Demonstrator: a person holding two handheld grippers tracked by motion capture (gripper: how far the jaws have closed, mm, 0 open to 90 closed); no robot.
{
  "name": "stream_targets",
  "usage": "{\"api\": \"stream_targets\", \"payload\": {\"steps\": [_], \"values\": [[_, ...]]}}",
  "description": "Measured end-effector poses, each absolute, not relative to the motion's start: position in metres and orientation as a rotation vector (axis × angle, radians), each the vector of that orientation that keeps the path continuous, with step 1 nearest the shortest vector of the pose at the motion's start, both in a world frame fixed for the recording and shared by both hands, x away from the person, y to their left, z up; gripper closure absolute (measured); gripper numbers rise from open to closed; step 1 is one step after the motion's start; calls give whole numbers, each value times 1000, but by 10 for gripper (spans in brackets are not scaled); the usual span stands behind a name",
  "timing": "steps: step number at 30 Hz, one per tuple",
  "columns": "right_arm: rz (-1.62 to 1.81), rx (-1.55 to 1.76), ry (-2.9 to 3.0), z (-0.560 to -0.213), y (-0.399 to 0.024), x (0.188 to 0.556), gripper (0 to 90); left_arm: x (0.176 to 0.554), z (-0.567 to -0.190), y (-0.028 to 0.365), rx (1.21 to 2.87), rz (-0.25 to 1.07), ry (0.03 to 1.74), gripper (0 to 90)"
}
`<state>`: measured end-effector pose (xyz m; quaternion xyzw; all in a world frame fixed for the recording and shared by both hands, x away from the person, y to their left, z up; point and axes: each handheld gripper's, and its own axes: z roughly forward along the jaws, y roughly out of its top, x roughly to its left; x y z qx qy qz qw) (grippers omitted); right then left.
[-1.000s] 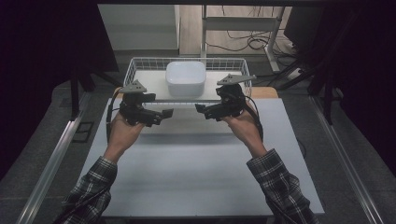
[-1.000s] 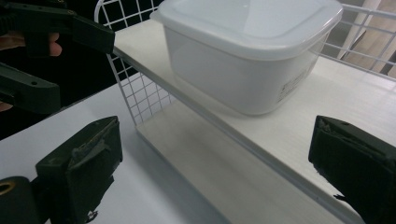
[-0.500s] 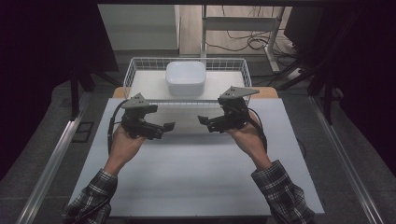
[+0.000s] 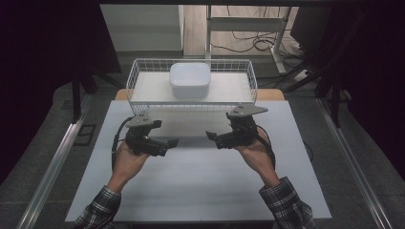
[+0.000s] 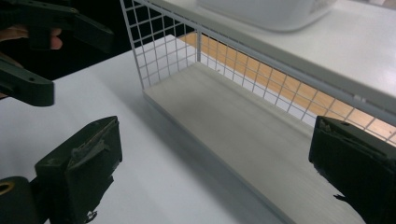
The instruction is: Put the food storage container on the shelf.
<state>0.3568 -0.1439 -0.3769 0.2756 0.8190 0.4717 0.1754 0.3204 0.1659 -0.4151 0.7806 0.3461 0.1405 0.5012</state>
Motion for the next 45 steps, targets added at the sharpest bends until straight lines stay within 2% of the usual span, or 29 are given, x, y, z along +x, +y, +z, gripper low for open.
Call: {"api": "stream_targets", "payload": {"steps": [18,38,45], "values": [[1362,811,2323,-423,-159,342,33,301,-455,167,1882,318,861,40],[1318,818,2327,-444,-179,314,44,279,-483,176,1890,368,866,34],[1312,812,2312,-448,-189,304,2,266,-483,182,1873,360,883,34]]}}
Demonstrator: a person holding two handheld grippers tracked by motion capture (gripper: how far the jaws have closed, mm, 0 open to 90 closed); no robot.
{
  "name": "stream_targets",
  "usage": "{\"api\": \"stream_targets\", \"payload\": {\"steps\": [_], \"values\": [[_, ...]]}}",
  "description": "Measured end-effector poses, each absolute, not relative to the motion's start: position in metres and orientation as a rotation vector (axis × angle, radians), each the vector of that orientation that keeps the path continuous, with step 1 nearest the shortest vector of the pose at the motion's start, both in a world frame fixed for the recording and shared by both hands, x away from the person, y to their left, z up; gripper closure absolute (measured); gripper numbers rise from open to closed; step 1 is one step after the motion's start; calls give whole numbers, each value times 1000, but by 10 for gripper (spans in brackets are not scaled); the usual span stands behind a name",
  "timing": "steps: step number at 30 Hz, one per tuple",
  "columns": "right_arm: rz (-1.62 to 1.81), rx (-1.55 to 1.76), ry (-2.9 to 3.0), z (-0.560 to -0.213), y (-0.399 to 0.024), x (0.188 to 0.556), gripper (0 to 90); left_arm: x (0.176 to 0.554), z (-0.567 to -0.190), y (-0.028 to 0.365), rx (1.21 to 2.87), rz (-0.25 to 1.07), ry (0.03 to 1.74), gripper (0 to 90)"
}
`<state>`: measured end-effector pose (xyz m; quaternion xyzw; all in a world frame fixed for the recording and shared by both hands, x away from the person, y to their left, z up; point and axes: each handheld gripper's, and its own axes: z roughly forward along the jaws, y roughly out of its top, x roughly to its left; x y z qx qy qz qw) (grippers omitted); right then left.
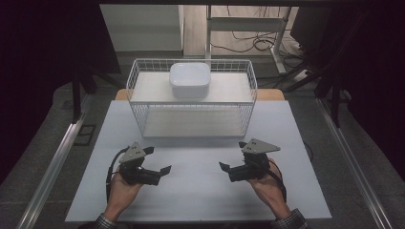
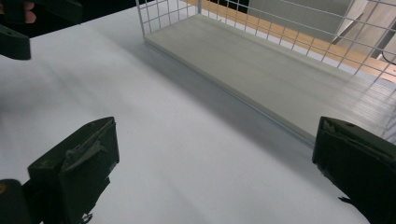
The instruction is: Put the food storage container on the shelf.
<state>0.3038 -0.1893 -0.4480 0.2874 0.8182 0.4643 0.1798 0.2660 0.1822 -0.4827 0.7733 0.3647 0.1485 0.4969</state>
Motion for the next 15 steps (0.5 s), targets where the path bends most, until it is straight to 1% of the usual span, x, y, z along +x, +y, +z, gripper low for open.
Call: {"api": "stream_targets", "payload": {"steps": [3,15], "values": [[1311,813,2311,-449,-194,300,1,261,-485,185,1857,321,892,33],[1273,816,2294,-457,-211,283,10,241,-497,201,1888,354,943,33]]}}
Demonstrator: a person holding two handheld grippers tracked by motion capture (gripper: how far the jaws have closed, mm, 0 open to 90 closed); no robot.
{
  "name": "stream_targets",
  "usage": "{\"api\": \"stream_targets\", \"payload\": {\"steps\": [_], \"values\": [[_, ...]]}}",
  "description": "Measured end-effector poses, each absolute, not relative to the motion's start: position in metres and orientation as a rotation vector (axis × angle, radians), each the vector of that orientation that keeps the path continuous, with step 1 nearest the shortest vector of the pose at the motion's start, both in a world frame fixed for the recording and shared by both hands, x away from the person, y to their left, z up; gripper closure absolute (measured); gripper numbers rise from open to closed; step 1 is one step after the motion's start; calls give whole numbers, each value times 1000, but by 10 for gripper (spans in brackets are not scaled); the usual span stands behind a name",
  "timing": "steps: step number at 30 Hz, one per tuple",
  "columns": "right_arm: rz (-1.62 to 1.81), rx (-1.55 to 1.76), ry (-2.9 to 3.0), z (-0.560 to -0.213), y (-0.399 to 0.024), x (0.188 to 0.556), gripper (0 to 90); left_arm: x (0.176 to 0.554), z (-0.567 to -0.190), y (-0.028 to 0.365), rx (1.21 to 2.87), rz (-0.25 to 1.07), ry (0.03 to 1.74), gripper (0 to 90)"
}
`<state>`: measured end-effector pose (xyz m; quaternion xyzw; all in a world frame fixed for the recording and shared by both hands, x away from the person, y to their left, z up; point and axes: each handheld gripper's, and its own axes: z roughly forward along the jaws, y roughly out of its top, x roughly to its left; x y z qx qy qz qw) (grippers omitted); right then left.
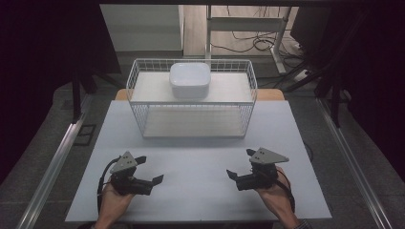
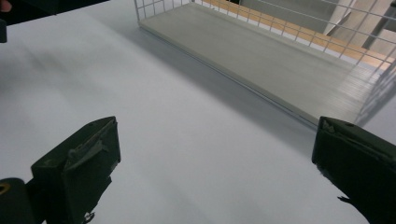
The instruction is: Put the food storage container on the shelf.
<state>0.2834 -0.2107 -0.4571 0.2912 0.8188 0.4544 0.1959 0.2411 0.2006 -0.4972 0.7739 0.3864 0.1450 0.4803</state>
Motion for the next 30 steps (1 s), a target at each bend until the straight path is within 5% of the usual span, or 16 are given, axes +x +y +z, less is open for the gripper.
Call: {"api": "stream_targets", "payload": {"steps": [30], "values": [[1143,1006,2340,-497,-250,260,12,203,-531,235,1924,336,1092,18]]}}
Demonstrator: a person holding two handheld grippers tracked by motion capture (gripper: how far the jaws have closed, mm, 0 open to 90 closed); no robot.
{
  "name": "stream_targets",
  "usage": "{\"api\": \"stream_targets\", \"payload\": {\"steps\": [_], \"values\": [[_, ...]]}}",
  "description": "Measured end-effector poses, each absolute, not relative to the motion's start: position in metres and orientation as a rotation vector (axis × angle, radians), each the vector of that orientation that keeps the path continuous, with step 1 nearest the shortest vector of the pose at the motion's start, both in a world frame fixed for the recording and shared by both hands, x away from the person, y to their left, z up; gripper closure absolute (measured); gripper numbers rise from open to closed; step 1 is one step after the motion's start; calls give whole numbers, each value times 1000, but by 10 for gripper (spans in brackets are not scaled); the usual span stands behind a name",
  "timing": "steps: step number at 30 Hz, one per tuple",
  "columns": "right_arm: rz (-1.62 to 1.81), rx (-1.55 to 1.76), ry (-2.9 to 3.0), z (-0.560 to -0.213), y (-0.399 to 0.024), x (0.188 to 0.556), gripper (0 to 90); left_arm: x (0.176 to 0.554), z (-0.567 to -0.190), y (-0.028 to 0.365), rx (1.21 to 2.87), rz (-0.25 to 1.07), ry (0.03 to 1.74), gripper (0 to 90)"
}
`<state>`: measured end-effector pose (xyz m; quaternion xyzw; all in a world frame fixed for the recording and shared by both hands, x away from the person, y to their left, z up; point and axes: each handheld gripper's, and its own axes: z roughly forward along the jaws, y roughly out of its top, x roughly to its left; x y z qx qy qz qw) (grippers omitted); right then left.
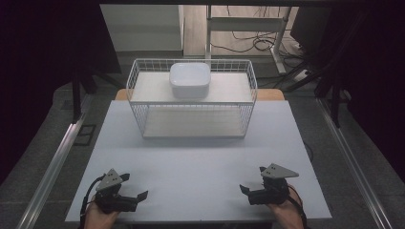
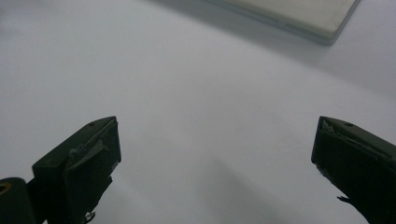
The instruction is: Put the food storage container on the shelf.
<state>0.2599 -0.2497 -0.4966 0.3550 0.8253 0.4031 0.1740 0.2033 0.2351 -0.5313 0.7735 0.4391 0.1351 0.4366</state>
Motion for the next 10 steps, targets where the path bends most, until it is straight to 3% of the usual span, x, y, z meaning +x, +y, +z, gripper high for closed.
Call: {"api": "stream_targets", "payload": {"steps": [10], "values": [[1080,1052,2436,-507,-249,263,11,205,-535,239,1921,297,1129,17]]}}
